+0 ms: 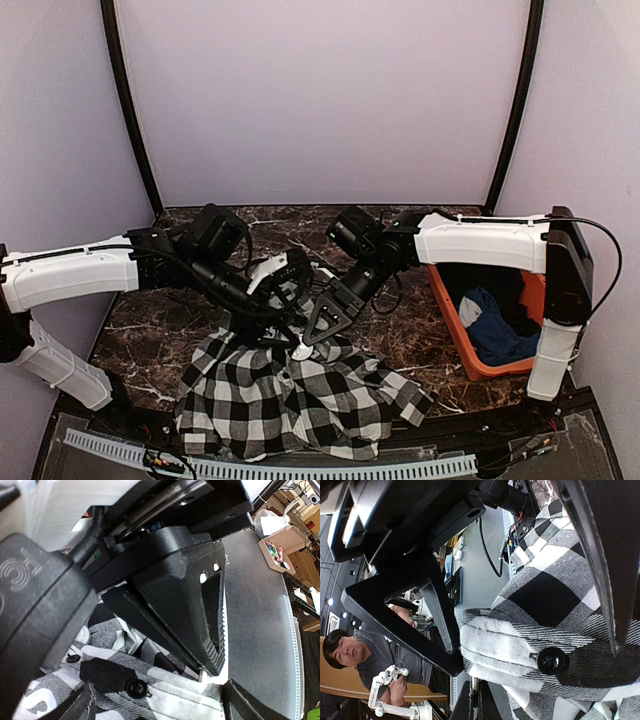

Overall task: Pin the brooch onto the clothing
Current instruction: Pin the brooch to the flattened clothing.

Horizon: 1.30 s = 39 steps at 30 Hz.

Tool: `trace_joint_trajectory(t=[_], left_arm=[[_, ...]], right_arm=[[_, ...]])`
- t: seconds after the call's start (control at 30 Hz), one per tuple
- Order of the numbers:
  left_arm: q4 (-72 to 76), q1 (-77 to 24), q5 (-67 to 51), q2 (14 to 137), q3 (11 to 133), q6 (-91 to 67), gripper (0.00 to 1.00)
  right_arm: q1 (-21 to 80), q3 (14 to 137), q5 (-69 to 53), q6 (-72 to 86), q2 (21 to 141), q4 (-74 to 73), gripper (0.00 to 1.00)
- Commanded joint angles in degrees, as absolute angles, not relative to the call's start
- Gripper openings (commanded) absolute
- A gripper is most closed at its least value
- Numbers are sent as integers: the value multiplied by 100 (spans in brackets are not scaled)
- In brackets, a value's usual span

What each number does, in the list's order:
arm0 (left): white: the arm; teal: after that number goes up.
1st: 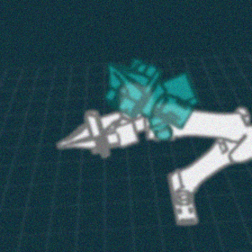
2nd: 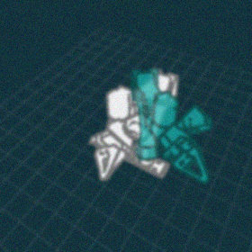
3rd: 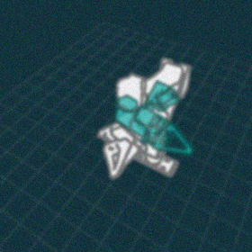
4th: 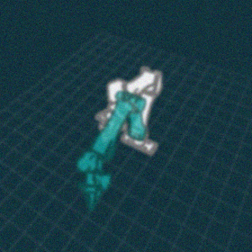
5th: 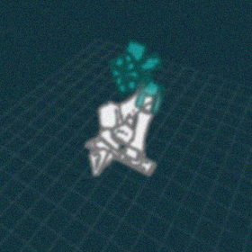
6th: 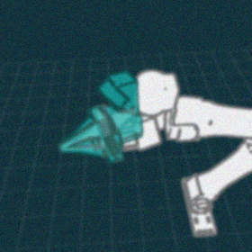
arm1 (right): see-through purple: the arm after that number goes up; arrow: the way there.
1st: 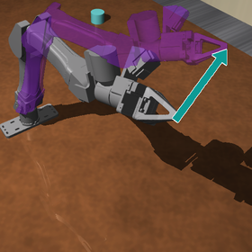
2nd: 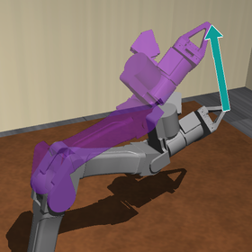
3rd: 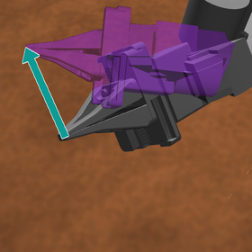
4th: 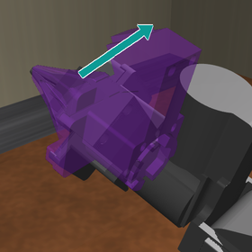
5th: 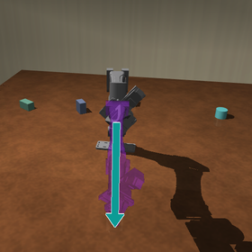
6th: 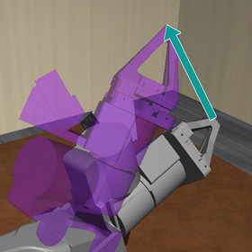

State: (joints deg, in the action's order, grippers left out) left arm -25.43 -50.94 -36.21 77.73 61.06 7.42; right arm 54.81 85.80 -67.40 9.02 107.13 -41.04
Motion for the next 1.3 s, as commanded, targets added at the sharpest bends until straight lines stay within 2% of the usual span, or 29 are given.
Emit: trace_joint_trajectory(t=[0.0, 0.87, 1.27], left_arm=[[-2664, -5065, -3732, 7862, 6264, 789, 86], [-3047, -5071, -3257, 8133, 6466, 868, 76], [-3380, -5325, -2789, 8237, 6620, 1065, 76]], right_arm=[[5528, 8534, -6864, 826, 10574, -4050, 0], [5524, 8595, -6794, 949, 10581, -4067, 0], [5515, 8670, -6757, 1002, 10627, -4102, 0]])
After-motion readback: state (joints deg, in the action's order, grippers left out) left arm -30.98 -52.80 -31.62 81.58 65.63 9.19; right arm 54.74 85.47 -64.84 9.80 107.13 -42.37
